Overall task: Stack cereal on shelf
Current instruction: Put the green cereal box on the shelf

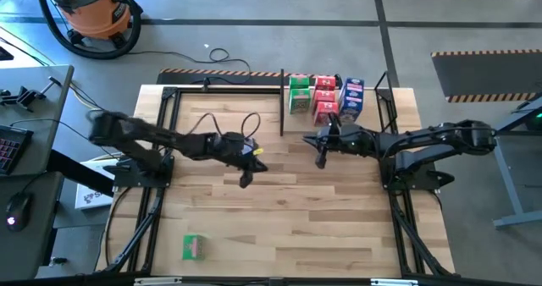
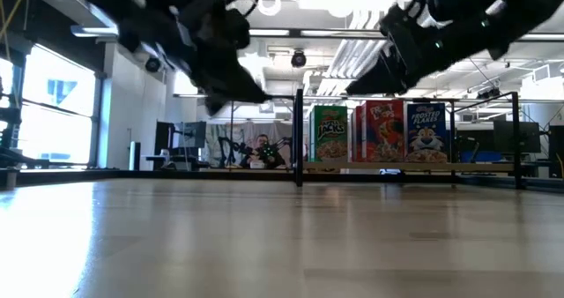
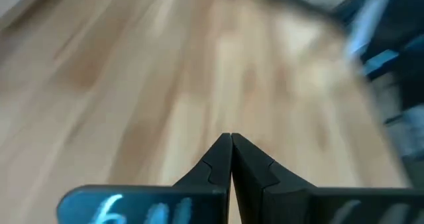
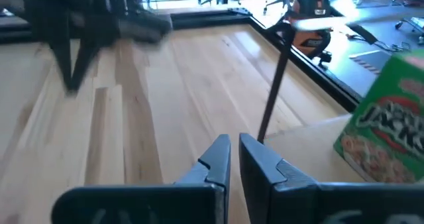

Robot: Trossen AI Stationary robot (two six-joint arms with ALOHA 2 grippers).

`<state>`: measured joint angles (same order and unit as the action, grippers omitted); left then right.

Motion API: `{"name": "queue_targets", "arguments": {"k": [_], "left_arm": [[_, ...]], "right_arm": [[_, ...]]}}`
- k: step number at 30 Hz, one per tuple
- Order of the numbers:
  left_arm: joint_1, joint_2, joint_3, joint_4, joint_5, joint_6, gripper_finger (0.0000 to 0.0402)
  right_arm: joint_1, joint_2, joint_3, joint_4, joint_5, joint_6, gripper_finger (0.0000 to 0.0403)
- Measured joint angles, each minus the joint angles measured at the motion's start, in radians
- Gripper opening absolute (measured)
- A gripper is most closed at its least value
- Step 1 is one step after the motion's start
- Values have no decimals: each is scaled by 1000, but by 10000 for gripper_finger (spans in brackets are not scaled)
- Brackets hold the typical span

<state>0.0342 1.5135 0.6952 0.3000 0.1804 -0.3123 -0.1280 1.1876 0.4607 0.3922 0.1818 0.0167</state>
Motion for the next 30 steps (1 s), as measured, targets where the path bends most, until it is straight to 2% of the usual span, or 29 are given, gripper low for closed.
{"name": "queue_targets", "arguments": {"k": [3,5,10,13,15,19,26,30], "left_arm": [[-39,-114,115,-466,-140,-24,1],[-66,-153,205,-726,-180,-91,1],[-141,-143,410,-1249,-181,-304,17],[-193,-112,505,-1417,-108,-435,44],[-228,-97,564,-1483,-42,-540,66],[-321,-74,662,-1516,41,-780,111],[-559,-47,711,-1521,78,-1350,181],[-706,-12,711,-1459,45,-1670,211]], "right_arm": [[0,1,-51,67,4,2,13],[0,1,-80,109,3,-3,13],[-5,1,-98,113,-11,-33,13],[-5,1,-98,118,-21,-35,13],[-5,1,-98,117,-40,-36,13],[-5,4,-98,106,-94,-42,13],[-5,4,-98,104,-145,-42,13],[-5,4,-98,104,-157,-42,13]]}}
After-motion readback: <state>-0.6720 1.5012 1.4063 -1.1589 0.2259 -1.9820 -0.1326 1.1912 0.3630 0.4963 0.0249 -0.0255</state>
